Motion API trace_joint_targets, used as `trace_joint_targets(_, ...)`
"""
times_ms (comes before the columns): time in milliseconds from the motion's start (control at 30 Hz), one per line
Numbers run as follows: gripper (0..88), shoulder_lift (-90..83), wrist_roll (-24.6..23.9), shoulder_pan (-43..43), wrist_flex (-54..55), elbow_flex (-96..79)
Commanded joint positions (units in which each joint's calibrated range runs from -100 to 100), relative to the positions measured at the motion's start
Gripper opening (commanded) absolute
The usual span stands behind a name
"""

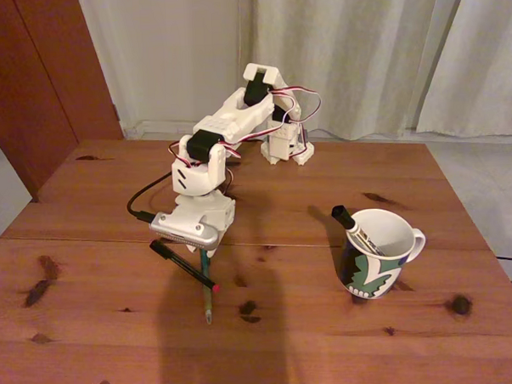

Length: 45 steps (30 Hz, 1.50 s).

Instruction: Clean up the desk and place the pens and markers into the cup

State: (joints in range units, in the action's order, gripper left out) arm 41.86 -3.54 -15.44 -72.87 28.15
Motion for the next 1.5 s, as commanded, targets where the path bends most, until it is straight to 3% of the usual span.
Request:
trace_joint_targets(0, 13.3, 0.71, 0.29, -0.04, 0.23, 2.87)
trace_joint_targets(300, 12.8, 1.62, 0.08, -0.12, 0.23, 2.78)
trace_joint_targets(433, 0.5, 1.62, 0.03, -0.12, 0.23, 2.60)
trace_joint_targets(767, 0.8, -0.45, -0.07, 0.52, -0.72, -0.74)
trace_joint_targets(1033, 0.8, -21.22, -0.55, 5.02, -0.72, -19.23)
trace_joint_targets(1267, 0.8, -41.66, -4.05, 13.07, -0.72, -35.37)
trace_joint_targets(1467, 0.8, -54.07, -6.94, 18.37, -0.63, -39.15)
